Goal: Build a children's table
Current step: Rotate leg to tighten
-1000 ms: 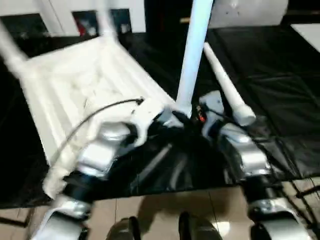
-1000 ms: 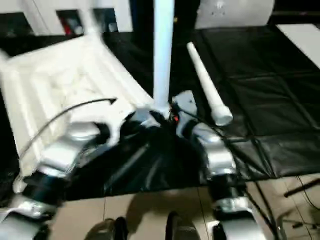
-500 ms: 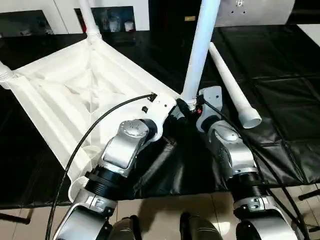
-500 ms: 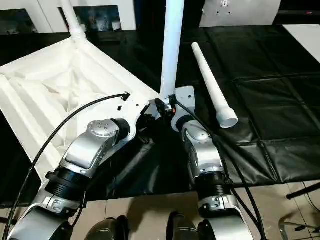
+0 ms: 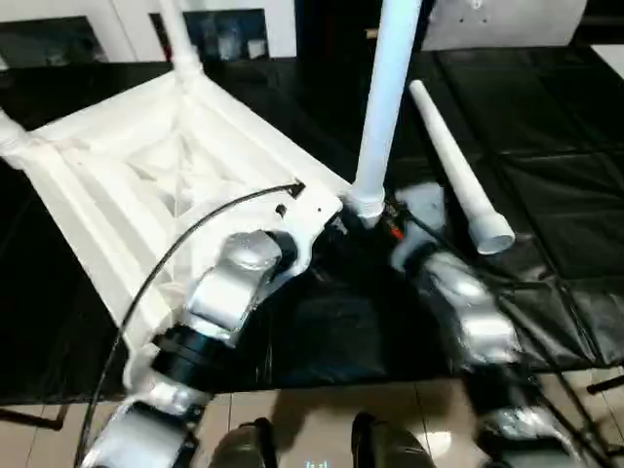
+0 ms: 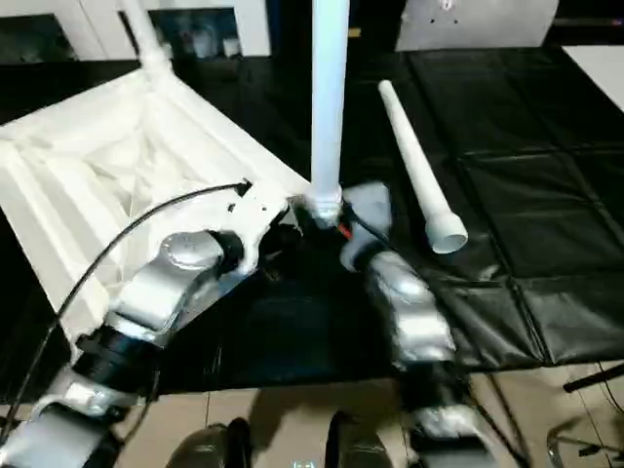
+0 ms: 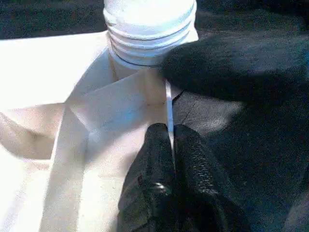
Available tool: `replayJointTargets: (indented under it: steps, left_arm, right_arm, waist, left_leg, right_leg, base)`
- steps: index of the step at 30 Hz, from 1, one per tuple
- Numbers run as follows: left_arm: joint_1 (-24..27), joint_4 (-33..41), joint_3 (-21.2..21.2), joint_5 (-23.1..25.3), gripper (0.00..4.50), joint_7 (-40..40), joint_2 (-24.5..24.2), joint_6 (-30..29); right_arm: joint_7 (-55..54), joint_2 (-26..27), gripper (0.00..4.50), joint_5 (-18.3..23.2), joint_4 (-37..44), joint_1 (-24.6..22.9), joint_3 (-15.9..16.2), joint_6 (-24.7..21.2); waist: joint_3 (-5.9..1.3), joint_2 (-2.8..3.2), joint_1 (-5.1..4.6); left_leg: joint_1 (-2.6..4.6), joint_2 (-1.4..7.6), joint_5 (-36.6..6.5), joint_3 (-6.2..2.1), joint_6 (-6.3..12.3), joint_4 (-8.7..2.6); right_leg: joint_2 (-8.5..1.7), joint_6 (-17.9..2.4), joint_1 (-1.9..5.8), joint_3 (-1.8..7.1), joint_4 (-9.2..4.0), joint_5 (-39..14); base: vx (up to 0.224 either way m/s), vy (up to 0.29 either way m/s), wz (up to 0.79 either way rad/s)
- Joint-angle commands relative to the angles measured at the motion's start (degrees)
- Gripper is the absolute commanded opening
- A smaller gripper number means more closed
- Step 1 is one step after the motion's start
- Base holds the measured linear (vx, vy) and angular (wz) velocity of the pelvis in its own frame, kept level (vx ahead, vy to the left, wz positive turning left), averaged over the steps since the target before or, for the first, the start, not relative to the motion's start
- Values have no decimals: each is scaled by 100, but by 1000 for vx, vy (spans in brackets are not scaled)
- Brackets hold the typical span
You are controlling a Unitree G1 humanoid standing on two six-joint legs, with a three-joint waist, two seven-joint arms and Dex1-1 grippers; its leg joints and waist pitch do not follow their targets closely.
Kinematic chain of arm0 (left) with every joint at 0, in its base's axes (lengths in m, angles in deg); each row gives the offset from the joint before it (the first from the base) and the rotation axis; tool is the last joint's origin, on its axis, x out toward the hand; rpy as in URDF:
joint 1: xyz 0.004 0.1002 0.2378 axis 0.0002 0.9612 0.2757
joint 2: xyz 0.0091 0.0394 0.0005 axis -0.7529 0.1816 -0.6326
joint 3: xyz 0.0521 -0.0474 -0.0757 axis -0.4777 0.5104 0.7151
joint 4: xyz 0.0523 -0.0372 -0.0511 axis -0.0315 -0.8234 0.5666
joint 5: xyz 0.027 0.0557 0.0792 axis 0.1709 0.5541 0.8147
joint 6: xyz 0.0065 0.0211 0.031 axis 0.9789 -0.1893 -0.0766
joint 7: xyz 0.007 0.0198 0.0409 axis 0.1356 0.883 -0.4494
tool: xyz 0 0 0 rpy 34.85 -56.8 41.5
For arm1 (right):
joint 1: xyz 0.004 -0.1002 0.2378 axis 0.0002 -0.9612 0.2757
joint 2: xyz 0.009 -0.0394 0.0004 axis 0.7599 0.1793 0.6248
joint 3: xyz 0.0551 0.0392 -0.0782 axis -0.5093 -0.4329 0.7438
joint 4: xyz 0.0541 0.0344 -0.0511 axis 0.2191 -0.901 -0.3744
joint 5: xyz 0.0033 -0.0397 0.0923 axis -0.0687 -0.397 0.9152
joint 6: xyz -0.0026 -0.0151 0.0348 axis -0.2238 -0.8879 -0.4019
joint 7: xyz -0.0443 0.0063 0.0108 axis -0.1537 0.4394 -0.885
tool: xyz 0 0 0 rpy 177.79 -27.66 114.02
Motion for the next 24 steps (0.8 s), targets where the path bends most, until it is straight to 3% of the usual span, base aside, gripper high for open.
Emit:
replayJointTargets:
  steps: [1, 3, 8, 11, 12, 16, 20, 24]
  left_arm:
    - [154, 132, -27, -135, 0, 384, -189, 375]
    - [245, 242, -62, -184, 0, 666, -384, 454]
    - [339, 335, -153, -261, 0, 1034, -643, 654]
    - [493, 475, -315, -372, 0, 1633, -1014, 1052]
    - [569, 536, -377, -444, 0, 1999, -1234, 1256]
    - [629, 608, -461, -487, 0, 2396, -1507, 1471]
    - [664, 644, -550, -491, 0, 2729, -1717, 1654]
    - [675, 640, -630, -509, 0, 2927, -1851, 1775]
  right_arm:
    - [550, -267, 447, 173, 291, -69, 4, 110]
    - [913, -573, 447, 232, 339, -55, -18, 190]
    - [1406, -921, 447, 325, 303, 57, -7, 235]
    - [2195, -1315, 447, 444, 229, 216, 150, 170]
    - [2895, -1554, 447, 545, 245, 283, 366, 116]
    - [3497, -1732, 447, 528, 165, 415, 647, 178]
    - [3919, -1771, 447, 535, -16, 591, 813, 148]
    - [4231, -1782, 411, 627, -158, 717, 924, 31]
  waist:
    - [-442, -106, 26]
    - [-437, -107, 26]
    - [-441, -89, 34]
    - [-476, -88, 65]
    - [-469, -88, 82]
    - [-479, -103, 127]
    - [-479, -116, 133]
    - [-481, -115, 148]
  left_leg:
    - [29, 360, -949, -162, 736, -362]
    - [53, 351, -927, -143, 800, -346]
    - [58, 369, -805, -138, 849, -342]
    - [70, 388, -687, -146, 926, -327]
    - [79, 391, -626, -131, 999, -319]
    - [78, 418, -478, -133, 1118, -311]
    - [87, 421, -530, -122, 1038, -312]
    - [91, 425, -505, -117, 996, -310]
  right_leg:
    - [-536, -958, 357, 326, -434, -1911]
    - [-533, -1063, 340, 325, -445, -1862]
    - [-518, -1101, 327, 311, -426, -1862]
    - [-511, -1195, 343, 308, -378, -1560]
    - [-502, -1255, 328, 315, -366, -1388]
    - [-511, -1404, 330, 308, -307, -1118]
    - [-526, -1427, 334, 318, -316, -1258]
    - [-521, -1429, 333, 324, -302, -1238]
  base:
    - [0, 0, 0]
    - [0, 0, 0]
    - [0, 0, 0]
    - [0, 0, 0]
    - [0, 0, 0]
    - [0, 0, 0]
    - [0, 0, 0]
    - [0, 0, 0]
